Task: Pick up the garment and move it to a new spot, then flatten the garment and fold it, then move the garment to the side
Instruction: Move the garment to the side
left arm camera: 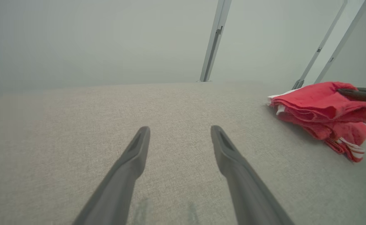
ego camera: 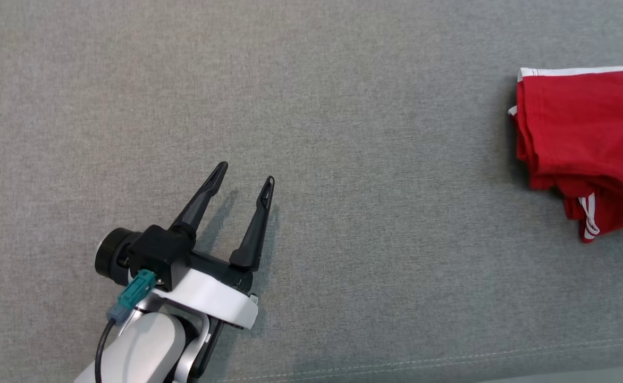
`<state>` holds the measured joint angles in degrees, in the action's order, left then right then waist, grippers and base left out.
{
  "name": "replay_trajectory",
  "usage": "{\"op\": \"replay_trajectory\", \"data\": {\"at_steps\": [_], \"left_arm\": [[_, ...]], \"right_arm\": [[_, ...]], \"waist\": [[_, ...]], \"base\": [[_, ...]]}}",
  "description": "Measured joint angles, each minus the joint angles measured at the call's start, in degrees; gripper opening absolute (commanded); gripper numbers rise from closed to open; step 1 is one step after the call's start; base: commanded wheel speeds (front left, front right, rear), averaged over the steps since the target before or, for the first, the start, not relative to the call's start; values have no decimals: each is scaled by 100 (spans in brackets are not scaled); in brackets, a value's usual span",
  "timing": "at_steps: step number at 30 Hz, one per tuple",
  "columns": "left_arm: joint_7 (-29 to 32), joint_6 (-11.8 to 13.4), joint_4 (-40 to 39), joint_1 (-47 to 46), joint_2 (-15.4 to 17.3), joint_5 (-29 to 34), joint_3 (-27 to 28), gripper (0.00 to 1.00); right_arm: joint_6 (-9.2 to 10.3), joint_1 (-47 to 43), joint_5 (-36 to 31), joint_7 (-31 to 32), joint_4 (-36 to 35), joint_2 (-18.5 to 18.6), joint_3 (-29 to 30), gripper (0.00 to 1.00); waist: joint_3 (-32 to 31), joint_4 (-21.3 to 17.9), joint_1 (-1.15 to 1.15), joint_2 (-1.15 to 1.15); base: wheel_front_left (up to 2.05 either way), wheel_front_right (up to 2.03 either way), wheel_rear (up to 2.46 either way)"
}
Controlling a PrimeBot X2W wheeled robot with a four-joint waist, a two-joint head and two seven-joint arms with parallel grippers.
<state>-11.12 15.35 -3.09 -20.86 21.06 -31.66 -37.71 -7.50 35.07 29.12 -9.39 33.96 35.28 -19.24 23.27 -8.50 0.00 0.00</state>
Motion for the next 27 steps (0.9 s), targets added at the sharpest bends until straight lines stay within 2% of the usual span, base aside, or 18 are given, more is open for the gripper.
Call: {"op": "replay_trajectory", "data": {"at_steps": [4,5,6,11,16,19,22,24,27], "left_arm": [[-9,0,-2,-113,21,0,69,100],[-26,1,-4,-114,20,0,82,100],[-31,3,-3,-114,40,-1,94,100],[-32,34,-25,-110,142,-19,194,100],[-58,86,-14,-31,243,-78,335,100],[-99,145,-14,114,307,-89,383,100],[-110,230,-24,438,381,-237,506,100],[-130,296,-51,646,408,-332,582,100],[-160,399,-178,889,475,-392,713,100]], "right_arm": [[-1,61,198,112,732,24,-149,0],[-1,84,209,105,921,11,-123,32],[-1,86,255,27,1061,-40,-38,100],[-1,132,293,-261,1622,-235,99,100],[0,158,368,-435,1642,-415,361,100],[0,24,338,-472,1229,-415,614,100],[-1,-378,143,-483,283,-510,1081,100],[1,-814,-44,-485,-401,-704,1403,100],[1,-1574,-390,-486,-1290,-1182,1731,100]], "waist": [[185,125,0,0],[200,150,0,0],[208,164,0,0],[165,170,0,0],[-63,136,0,0],[-227,128,0,0],[-520,108,0,0],[-735,102,0,0],[-1062,119,0,0]], "base": [[0,0,0],[0,0,0],[0,0,0],[0,0,0],[0,0,0],[0,0,0],[0,0,0],[0,0,0],[0,0,0]]}}
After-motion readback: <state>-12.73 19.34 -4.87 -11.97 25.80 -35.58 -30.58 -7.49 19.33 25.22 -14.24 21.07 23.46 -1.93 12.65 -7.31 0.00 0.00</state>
